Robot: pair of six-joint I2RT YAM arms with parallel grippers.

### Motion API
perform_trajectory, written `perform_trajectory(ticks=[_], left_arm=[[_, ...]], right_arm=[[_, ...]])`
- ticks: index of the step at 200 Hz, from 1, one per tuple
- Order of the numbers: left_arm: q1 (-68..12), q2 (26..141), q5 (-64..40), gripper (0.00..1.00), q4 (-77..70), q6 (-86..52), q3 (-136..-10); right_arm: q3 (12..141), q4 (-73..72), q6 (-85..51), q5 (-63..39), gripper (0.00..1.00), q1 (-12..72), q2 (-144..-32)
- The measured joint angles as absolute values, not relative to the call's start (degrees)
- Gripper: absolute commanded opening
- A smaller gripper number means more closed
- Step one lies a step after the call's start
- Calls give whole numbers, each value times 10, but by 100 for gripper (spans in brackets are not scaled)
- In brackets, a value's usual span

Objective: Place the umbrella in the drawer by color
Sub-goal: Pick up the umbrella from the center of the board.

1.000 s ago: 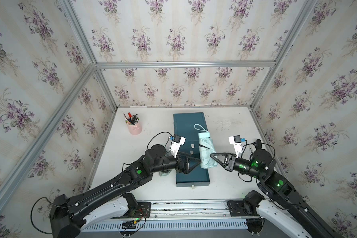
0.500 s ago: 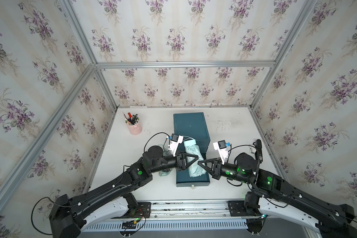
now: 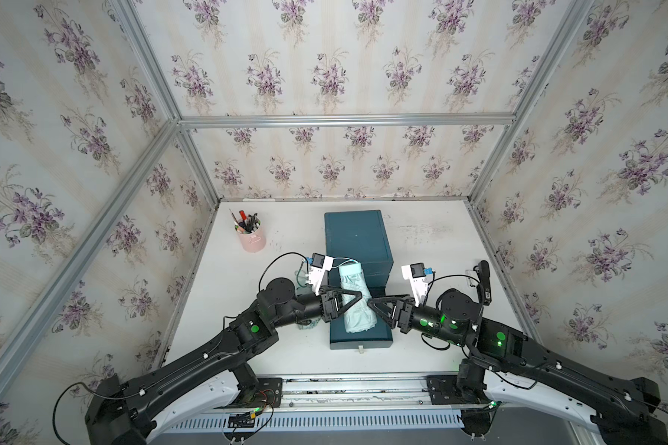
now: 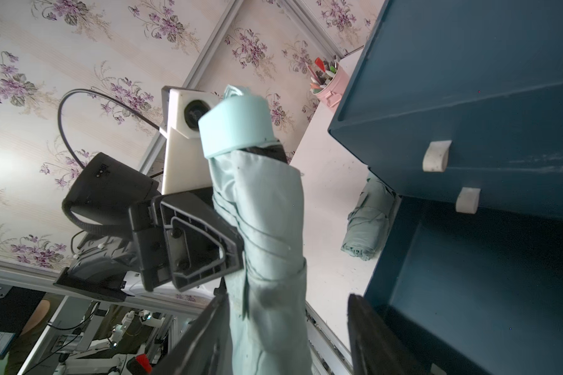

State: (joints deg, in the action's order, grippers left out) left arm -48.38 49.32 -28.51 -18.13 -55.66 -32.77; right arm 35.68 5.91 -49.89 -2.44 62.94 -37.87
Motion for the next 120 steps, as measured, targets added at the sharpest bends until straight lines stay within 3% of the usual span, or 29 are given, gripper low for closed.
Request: perform_trajectory(ticks=[53, 98, 120], left_arm=[[-458, 478, -314, 0, -265, -606, -278], [-457, 477, -330, 0, -314, -630, -265], [-457, 475, -334, 0, -322, -633, -264]], right_arm=[[286, -4, -562, -113, 73, 629, -358], [288, -65, -585, -148, 58, 629, -375], [292, -73, -585, -154, 44, 629, -378]])
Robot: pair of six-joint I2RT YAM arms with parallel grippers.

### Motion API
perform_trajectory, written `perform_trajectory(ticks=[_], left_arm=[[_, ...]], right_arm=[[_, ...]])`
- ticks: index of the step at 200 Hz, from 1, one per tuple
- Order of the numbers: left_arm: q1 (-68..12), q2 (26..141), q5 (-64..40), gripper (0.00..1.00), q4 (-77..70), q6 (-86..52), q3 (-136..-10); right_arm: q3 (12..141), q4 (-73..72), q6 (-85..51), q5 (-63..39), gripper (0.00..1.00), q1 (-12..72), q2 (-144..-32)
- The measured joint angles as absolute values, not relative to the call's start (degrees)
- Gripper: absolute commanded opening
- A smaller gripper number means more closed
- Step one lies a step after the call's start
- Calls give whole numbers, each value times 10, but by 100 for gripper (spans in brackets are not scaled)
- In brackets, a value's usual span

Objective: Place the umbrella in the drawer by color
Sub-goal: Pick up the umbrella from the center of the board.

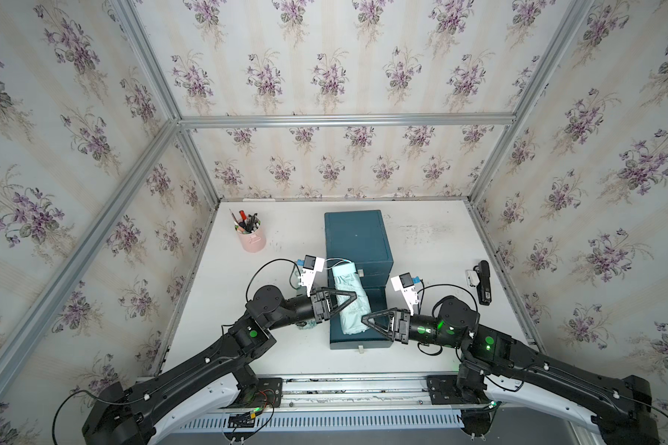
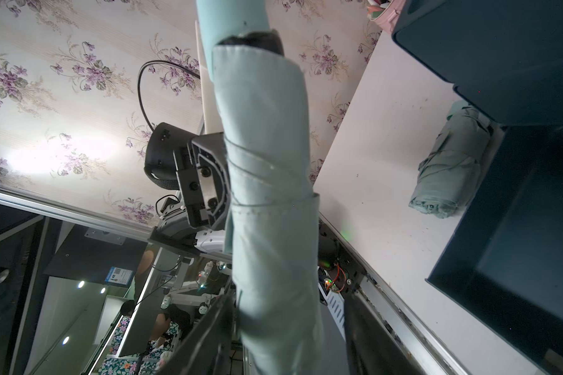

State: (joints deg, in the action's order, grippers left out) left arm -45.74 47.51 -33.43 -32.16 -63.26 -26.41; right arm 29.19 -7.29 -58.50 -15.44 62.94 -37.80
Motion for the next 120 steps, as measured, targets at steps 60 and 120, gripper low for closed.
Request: perform_trajectory(ticks=[60, 120], left_arm=[[-457, 460, -332, 64, -291, -625, -272], [-457, 371, -150, 100, 40, -492, -411]], right_arm=[[311, -73, -572, -161, 0, 630, -384], [361, 63, -558, -103, 0, 630, -346]])
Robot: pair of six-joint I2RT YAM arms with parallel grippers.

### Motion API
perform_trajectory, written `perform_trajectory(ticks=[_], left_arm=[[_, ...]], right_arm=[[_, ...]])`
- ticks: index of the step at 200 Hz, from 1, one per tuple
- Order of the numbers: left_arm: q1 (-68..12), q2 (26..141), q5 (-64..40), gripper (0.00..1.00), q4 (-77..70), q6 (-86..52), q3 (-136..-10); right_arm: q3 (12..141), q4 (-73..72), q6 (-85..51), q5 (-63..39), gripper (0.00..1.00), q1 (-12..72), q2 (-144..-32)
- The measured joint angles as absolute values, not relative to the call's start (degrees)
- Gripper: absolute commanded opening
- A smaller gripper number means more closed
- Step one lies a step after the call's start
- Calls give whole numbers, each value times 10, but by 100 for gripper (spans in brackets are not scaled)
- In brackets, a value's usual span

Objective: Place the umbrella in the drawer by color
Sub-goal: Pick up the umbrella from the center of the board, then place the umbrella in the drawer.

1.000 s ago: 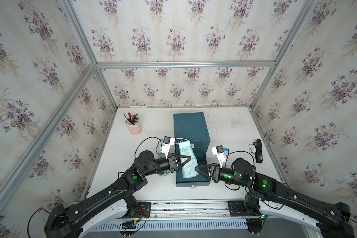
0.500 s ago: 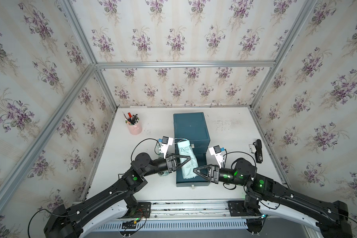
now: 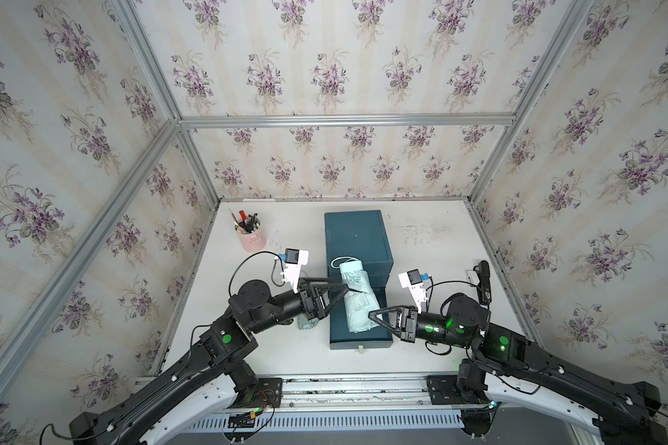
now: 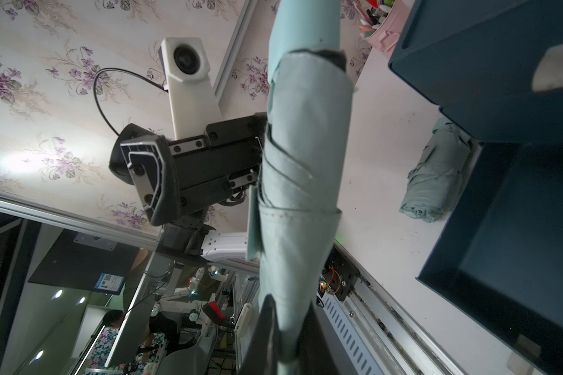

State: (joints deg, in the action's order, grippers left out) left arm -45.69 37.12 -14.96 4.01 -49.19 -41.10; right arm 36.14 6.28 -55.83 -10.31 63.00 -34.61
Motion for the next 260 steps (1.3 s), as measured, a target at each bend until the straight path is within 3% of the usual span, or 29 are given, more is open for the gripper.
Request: perform_trajectory(ticks=[26, 55, 94, 145, 202, 260], left_arm=[[-452, 349, -21, 100, 164, -446, -439], [-431, 396, 34, 100, 264, -393, -495], [-421, 512, 40, 99, 330, -343, -578], [-412, 630, 59, 99, 354, -303, -667], [-405, 712, 77, 99, 363, -289, -704], [-393, 753, 80, 93, 362, -285, -707]], right_arm=[[368, 133, -557, -59, 0, 631, -354], [337, 201, -591, -38, 0, 683, -378], [333, 207, -648, -2, 0, 754, -397], [321, 198, -735, 25, 0, 762, -438], [320, 166, -785, 25, 0, 743, -477], [319, 123, -797, -23, 0, 683, -529]])
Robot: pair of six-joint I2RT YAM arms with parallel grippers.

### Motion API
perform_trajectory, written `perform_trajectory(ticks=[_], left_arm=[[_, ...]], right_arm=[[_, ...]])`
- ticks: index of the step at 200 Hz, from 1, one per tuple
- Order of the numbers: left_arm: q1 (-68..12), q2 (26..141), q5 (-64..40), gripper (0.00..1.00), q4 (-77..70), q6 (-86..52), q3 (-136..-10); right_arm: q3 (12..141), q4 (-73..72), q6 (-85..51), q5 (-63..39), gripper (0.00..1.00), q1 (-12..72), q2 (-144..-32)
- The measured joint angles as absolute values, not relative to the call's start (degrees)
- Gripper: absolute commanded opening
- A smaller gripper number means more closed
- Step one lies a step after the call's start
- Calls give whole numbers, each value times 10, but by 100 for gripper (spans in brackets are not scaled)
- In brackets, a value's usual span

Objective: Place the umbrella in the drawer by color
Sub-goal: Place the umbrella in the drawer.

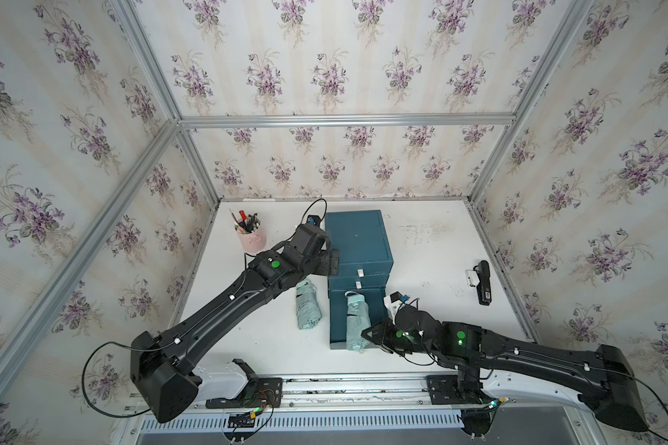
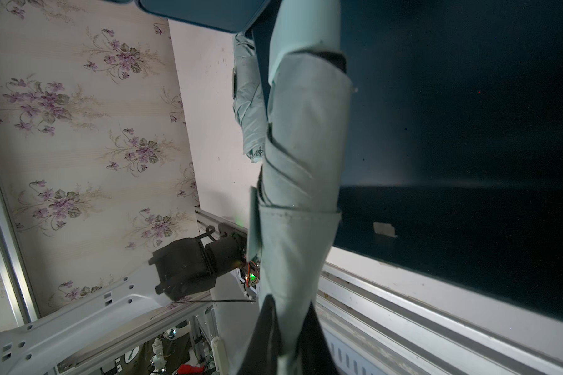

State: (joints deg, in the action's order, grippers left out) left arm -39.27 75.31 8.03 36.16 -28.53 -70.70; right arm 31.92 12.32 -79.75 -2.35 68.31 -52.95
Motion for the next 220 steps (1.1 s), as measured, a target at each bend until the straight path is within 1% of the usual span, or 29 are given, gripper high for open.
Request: perform_trajectory(ticks=[46, 100, 168, 220], left_arm=[[-384, 765, 69, 89, 345, -285, -705], [-377, 766, 43, 83, 307, -284, -688], [-376, 755, 31, 80, 297, -276, -674], [-376, 751, 16, 79, 287, -277, -665]], right_arm=[[327, 96, -790, -64, 0, 642, -587], [380, 89, -743, -82, 0, 626, -664], [388, 86, -717, -83, 0, 617, -703], [379, 53, -697, -69, 0, 619, -734]])
